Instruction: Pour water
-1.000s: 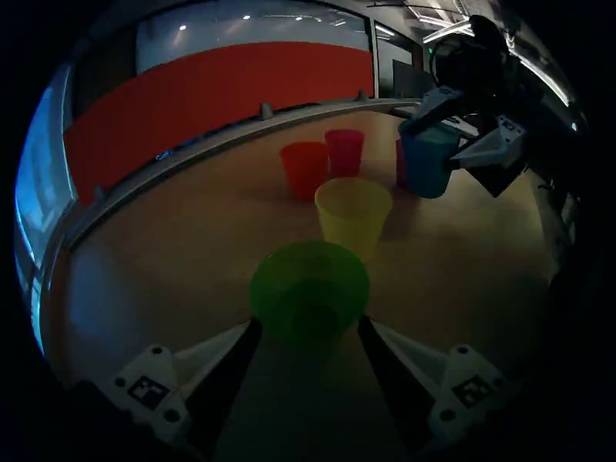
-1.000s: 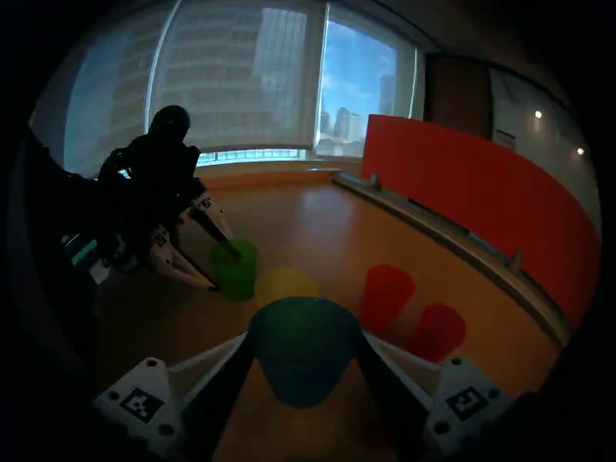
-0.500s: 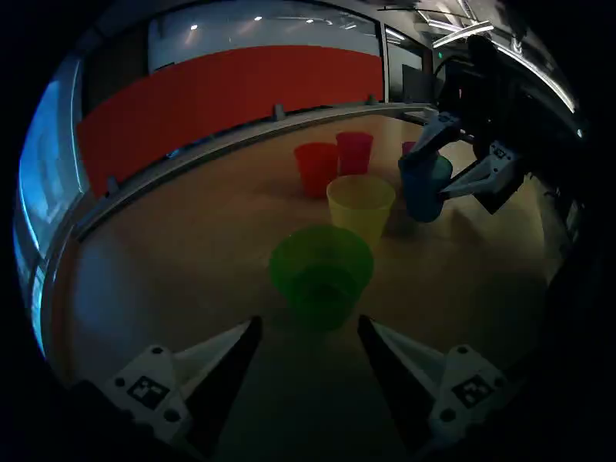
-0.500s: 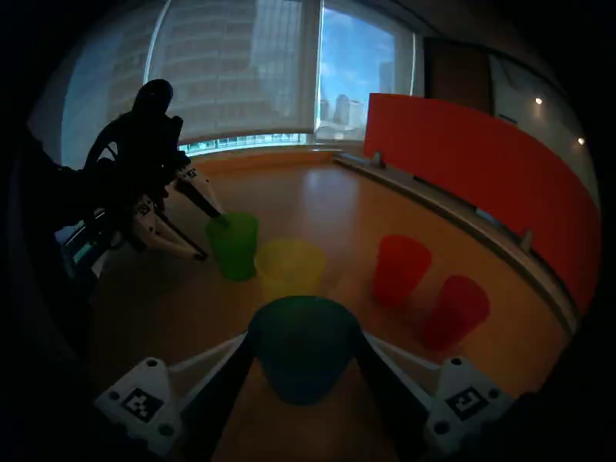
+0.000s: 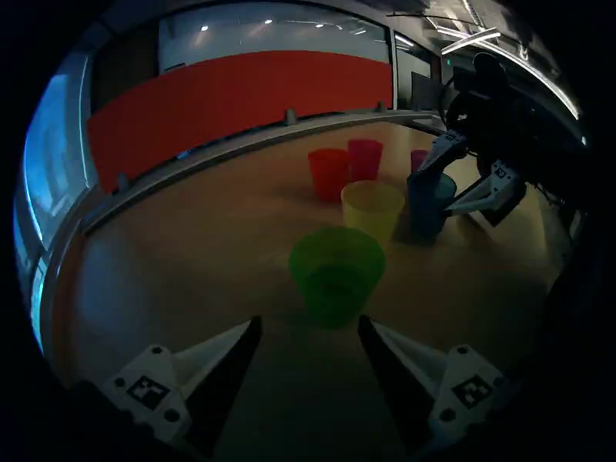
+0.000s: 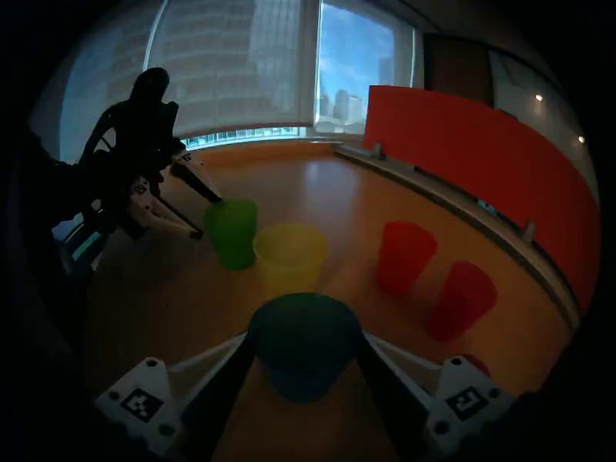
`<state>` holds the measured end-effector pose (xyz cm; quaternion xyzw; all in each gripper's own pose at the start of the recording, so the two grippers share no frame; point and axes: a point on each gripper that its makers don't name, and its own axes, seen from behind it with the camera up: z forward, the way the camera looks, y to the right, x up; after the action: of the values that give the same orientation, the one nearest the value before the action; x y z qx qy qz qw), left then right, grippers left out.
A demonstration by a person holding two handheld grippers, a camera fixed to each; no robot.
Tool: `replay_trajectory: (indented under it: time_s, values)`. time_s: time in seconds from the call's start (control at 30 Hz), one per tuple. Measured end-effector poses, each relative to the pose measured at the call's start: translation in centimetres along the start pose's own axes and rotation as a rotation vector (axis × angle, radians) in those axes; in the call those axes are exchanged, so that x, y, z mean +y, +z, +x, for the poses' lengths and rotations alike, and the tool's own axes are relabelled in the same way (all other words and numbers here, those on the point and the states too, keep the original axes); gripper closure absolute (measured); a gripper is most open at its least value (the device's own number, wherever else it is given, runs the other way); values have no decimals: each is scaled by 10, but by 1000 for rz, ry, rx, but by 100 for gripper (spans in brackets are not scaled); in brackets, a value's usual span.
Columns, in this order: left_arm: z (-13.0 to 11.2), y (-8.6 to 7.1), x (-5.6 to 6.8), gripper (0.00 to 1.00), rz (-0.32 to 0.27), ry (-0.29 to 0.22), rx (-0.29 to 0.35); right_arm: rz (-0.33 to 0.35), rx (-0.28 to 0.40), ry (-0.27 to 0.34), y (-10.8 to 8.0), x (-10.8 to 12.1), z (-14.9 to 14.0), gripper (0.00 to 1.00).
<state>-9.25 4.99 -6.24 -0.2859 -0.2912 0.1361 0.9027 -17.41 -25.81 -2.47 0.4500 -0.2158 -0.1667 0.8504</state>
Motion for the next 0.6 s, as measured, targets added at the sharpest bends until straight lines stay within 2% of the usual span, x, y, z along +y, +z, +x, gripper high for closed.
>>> replay_trajectory:
  time_s: [0.3, 0.37, 0.6]
  values:
    - [0, -1, 2, 7, -4, -3, 2, -12, -37, -18, -4, -1, -12, 7]
    - [0, -1, 2, 7, -3, -1, 2, -14, -46, -20, -3, -1, -15, 0]
    - [-1, -5, -1, 7, 11, -3, 2, -14, -53, -23, -10, -4, -19, 0]
